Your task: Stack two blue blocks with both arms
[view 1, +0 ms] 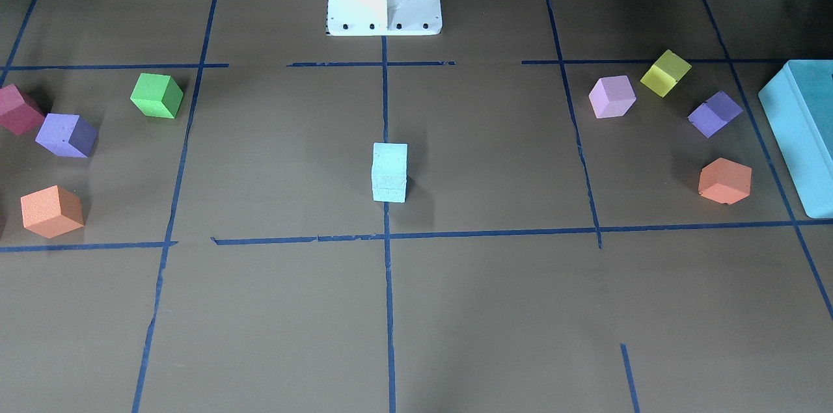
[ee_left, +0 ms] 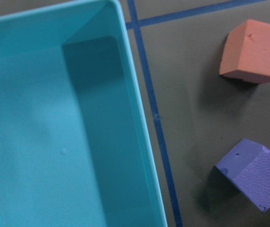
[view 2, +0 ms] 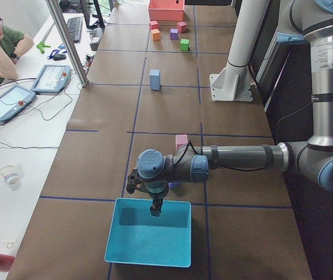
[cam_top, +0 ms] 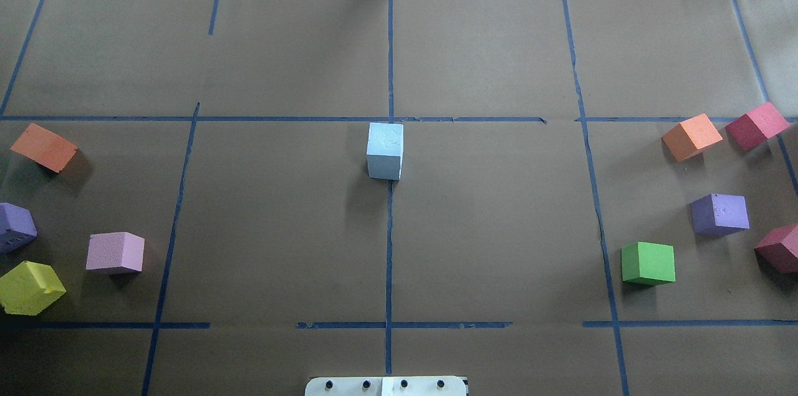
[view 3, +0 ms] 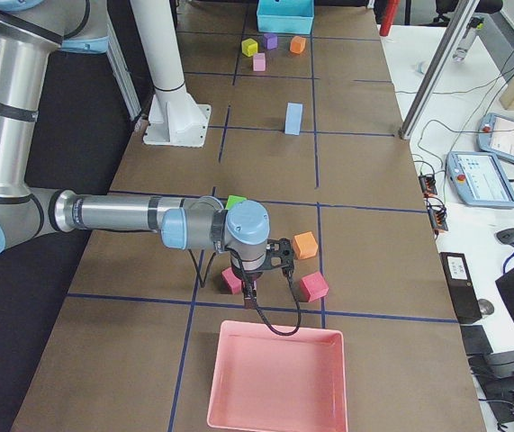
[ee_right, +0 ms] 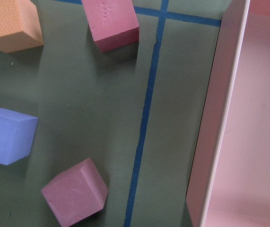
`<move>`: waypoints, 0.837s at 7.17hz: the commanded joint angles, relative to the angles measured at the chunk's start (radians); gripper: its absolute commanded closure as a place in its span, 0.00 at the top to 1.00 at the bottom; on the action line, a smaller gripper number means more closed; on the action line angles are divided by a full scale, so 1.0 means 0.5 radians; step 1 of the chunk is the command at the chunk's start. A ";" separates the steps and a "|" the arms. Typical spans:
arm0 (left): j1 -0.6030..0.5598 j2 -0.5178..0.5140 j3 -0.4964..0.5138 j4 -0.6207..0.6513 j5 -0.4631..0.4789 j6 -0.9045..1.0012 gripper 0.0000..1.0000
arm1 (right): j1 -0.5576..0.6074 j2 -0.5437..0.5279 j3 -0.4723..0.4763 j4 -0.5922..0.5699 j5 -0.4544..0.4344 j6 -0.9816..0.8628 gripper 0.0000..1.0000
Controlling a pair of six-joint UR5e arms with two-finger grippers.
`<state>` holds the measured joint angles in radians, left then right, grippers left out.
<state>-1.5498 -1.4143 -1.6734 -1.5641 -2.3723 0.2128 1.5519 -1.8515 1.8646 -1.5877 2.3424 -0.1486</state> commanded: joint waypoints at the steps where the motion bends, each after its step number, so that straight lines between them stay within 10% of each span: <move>1: -0.014 0.003 0.009 -0.001 0.005 0.001 1.00 | 0.001 0.000 -0.002 0.000 0.003 0.000 1.00; 6: -0.011 -0.006 -0.013 -0.001 0.238 0.004 1.00 | -0.005 0.000 -0.005 0.000 0.006 0.000 1.00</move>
<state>-1.5559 -1.4175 -1.6745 -1.5647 -2.2651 0.2162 1.5503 -1.8515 1.8626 -1.5877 2.3449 -0.1488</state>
